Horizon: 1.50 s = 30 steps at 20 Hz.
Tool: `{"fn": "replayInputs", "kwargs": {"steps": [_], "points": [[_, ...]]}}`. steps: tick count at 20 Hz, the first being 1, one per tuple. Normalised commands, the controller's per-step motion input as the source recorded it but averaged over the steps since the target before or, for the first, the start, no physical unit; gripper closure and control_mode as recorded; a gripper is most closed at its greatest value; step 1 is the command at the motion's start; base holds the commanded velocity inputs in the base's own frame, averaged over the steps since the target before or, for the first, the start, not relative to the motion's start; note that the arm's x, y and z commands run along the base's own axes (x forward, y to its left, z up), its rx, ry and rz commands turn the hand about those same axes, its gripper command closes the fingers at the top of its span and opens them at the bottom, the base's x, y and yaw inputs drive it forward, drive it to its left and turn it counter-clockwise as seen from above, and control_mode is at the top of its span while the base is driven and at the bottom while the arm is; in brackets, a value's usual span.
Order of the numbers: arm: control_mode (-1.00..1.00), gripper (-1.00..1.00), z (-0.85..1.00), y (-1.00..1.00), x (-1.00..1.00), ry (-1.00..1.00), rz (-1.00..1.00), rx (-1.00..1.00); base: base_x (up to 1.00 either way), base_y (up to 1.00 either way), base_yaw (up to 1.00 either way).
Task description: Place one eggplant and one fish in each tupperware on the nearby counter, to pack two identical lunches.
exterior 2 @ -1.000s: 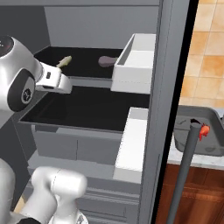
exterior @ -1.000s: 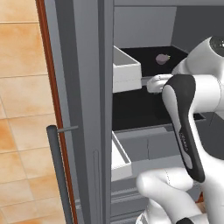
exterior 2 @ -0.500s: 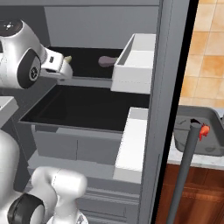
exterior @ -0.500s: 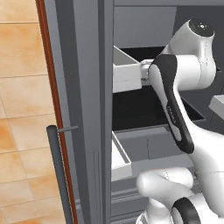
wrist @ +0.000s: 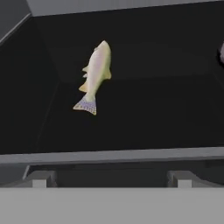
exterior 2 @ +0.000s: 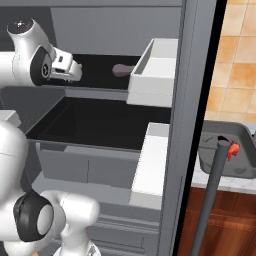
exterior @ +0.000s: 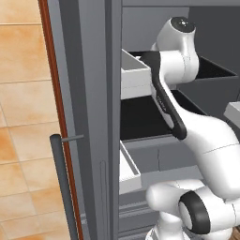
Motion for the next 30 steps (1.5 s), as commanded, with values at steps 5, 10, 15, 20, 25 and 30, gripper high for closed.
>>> {"fn": "replayInputs", "kwargs": {"steps": [5, 10, 15, 20, 25, 30], "points": [[-1.0, -1.0, 0.0, 0.32, 0.84, 0.03, 0.0, 0.0, 0.0, 0.0, 0.0], [-1.0, -1.0, 0.0, 0.12, 0.8, 0.0, -0.04, 0.0, 0.0, 0.0, 0.0], [-1.0, -1.0, -0.1, 0.05, 0.66, 0.0, -0.13, 0.0, 0.0, 0.0, 0.0], [-1.0, -1.0, -0.16, 0.16, 0.67, 0.0, -0.11, 0.0, 0.0, 0.0, 0.0], [-1.0, -1.0, -0.34, 0.02, 0.35, 0.08, -0.14, 0.0, 0.0, 0.0, 0.0], [-1.0, 1.0, -0.38, -0.01, 0.08, 0.12, -0.16, 0.0, 0.0, 0.0, 0.0]]}}
